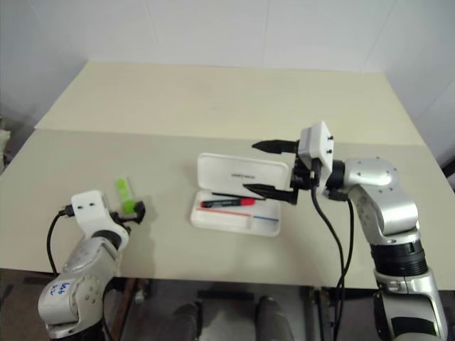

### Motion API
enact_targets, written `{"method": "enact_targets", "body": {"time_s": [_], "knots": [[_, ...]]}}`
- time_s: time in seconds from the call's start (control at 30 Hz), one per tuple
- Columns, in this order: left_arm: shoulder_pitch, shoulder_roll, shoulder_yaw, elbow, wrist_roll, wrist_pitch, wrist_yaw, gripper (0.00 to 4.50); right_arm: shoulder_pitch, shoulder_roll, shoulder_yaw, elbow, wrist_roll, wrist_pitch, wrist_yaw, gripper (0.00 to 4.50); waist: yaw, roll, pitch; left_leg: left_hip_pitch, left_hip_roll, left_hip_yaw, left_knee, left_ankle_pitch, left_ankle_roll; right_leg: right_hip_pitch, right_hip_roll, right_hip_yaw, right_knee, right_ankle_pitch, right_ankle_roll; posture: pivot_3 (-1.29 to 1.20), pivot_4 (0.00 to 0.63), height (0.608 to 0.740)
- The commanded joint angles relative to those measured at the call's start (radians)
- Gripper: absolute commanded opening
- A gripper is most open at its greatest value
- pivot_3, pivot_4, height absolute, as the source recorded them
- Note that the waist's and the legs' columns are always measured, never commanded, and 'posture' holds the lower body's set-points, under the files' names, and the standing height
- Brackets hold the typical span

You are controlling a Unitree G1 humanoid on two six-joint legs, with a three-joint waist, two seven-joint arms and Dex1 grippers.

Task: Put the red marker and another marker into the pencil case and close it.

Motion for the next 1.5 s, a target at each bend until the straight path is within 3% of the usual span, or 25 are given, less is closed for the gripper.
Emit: {"method": "enact_targets", "body": {"time_s": [0.03, 0.13, 0.23, 0.47, 0.53, 0.7, 1.0, 1.13, 1.23, 1.5], "knots": [[-0.025, 0.012, 0.008, 0.005, 0.026, 0.012, 0.007, 4.5, 0.001, 0.008, -0.018, -0.042, 0.018, -0.002, -0.013, 4.49, 0.0, 0.0, 0.0, 0.0, 0.0, 0.0, 0.0, 0.0, 0.0, 0.0, 0.0, 0.0, 0.0, 0.0, 0.0, 0.0, 0.15, 0.74], [-0.059, 0.006, 0.053, 0.017, 0.038, 0.01, 0.034, 4.5, 0.0, 0.024, -0.019, -0.05, 0.019, -0.01, -0.028, 4.49, 0.0, 0.0, 0.0, 0.0, 0.0, 0.0, 0.0, 0.0, 0.0, 0.0, 0.0, 0.0, 0.0, 0.0, 0.0, 0.0, 0.15, 0.74], [-0.068, -0.002, 0.089, 0.02, 0.028, 0.028, 0.031, 3.9, -0.005, 0.037, -0.016, -0.056, 0.012, -0.022, -0.033, 4.5, -0.002, 0.0, 0.0, 0.0, 0.0, 0.0, 0.0, 0.0, 0.0, 0.0, 0.0, 0.0, 0.0, 0.0, 0.001, 0.0, 0.15, 0.74], [-0.084, 0.033, 0.097, 0.022, 0.039, 0.074, 0.013, 1.52, -0.084, 0.072, -0.009, -0.116, 0.039, 0.0, -0.065, 4.5, -0.002, 0.0, 0.0, 0.0, 0.0, 0.0, -0.001, 0.0, 0.0, -0.001, 0.0, 0.0, 0.0, 0.001, 0.002, 0.0, 0.15, 0.74], [-0.089, 0.032, 0.097, 0.023, 0.038, 0.081, 0.008, 1.03, -0.093, 0.072, -0.01, -0.114, 0.04, -0.003, -0.065, 4.5, 0.001, 0.0, 0.0, 0.0, 0.0, 0.0, -0.001, 0.0, -0.001, -0.001, 0.0, 0.0, 0.0, 0.001, 0.002, 0.0, 0.15, 0.74], [-0.097, 0.035, 0.093, 0.023, 0.053, 0.071, 0.007, 1.03, -0.101, 0.074, -0.009, -0.102, 0.036, -0.011, -0.063, 4.5, 0.0, -0.001, 0.0, 0.0, 0.0, -0.001, -0.001, 0.0, -0.001, 0.0, 0.0, 0.0, 0.0, 0.001, 0.002, 0.0, 0.15, 0.74], [-0.127, 0.09, 0.053, 0.053, 0.024, -0.247, -0.168, 1.03, 0.003, 0.04, -0.035, -0.032, -0.011, -0.068, -0.048, 4.5, 0.001, -0.001, 0.0, -0.001, 0.0, 0.0, -0.001, -0.001, -0.001, 0.0, 0.0, -0.001, -0.001, 0.001, 0.001, 0.0, 0.15, 0.74], [-0.141, 0.172, 0.001, 0.097, -0.01, -0.426, -0.365, 1.03, 0.069, 0.007, -0.062, -0.025, -0.025, -0.09, -0.054, 4.5, 0.001, 0.0, 0.0, -0.001, 0.0, 0.0, -0.002, -0.001, -0.001, -0.001, 0.0, -0.001, -0.001, 0.001, 0.001, 0.0, 0.15, 0.74], [-0.179, 0.266, -0.062, 0.161, -0.053, -0.598, -0.606, 1.03, 0.144, -0.038, -0.111, -0.071, -0.014, -0.076, -0.062, 4.5, 0.005, 0.0, 0.0, -0.001, 0.0, 0.0, -0.002, -0.001, -0.001, -0.001, 0.0, -0.001, -0.001, 0.0, 0.001, 0.0, 0.15, 0.74], [-0.26, 0.399, -0.189, 0.3, -0.16, -0.84, -1.073, 1.03, 0.323, -0.124, -0.256, -0.206, 0.028, -0.02, -0.112, 4.5, 0.0, 0.0, 0.0, -0.002, 0.0, 0.0, -0.002, -0.002, -0.001, -0.001, 0.0, -0.001, -0.001, -0.002, -0.003, 0.0, 0.15, 0.74]]}}
